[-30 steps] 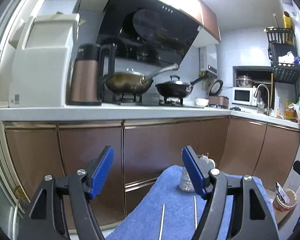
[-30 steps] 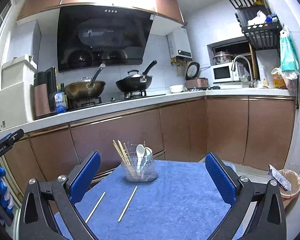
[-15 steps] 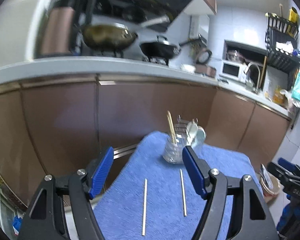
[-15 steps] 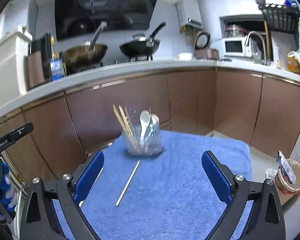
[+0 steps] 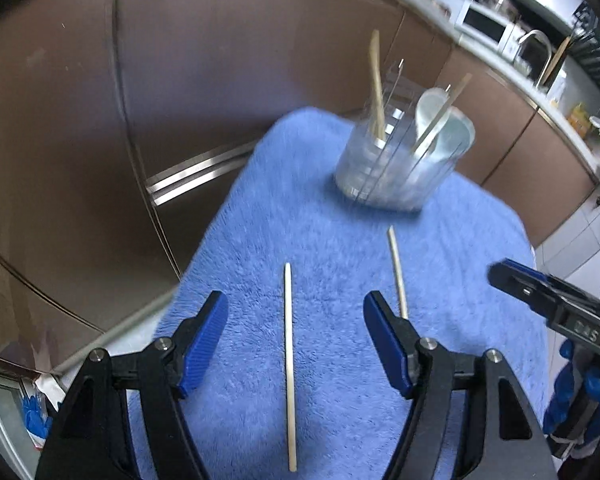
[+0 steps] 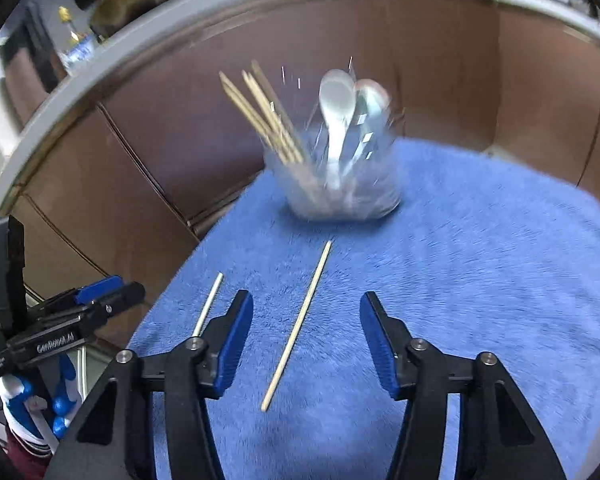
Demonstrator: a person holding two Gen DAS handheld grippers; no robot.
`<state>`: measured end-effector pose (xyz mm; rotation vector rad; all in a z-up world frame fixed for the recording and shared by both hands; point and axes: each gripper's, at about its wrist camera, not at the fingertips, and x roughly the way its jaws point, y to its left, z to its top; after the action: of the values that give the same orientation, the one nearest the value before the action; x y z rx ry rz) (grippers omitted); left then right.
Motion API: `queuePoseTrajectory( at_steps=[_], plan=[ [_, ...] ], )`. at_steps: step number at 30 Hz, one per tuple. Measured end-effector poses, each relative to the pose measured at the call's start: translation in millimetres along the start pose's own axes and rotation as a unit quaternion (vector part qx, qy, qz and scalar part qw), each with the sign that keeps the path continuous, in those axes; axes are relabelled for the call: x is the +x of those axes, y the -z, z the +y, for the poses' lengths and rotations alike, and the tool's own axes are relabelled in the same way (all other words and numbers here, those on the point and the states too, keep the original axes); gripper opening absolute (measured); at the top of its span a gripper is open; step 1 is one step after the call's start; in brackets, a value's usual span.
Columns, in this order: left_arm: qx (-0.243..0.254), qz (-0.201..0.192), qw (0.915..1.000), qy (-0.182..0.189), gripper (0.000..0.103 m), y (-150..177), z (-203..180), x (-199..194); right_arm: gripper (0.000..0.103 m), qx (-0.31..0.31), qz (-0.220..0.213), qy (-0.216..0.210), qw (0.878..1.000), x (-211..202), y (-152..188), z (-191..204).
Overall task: Organize utensils
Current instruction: 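Grasp a chopstick with the left tool while the right tool grasps the last chopstick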
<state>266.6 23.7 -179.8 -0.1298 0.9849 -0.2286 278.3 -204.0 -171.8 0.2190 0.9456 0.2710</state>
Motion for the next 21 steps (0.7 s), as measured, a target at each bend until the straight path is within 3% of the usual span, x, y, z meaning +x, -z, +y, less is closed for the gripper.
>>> queuePoseTrajectory(
  at_steps=[4, 6, 10, 21],
  plan=[
    [0.01, 0.051, 0.9987, 0.006, 0.062, -11, 0, 34, 0.038, 0.006, 0.056, -0.004, 0.998, 45, -14, 1],
    [0.009, 0.078, 0.9969, 0.007, 0.051, -16, 1, 51, 0.035, 0.007, 0.085, 0.001, 0.996, 68, -18, 1],
    [0.006, 0.115, 0.9933, 0.008, 0.041, -24, 4, 77, 0.028, 0.007, 0.121, 0.012, 0.993, 101, -26, -1],
    [0.023, 0.166, 0.9859, -0.004, 0.019, -31, 4, 112, 0.012, -0.013, 0.163, 0.045, 0.986, 142, -39, 1]
  ],
)
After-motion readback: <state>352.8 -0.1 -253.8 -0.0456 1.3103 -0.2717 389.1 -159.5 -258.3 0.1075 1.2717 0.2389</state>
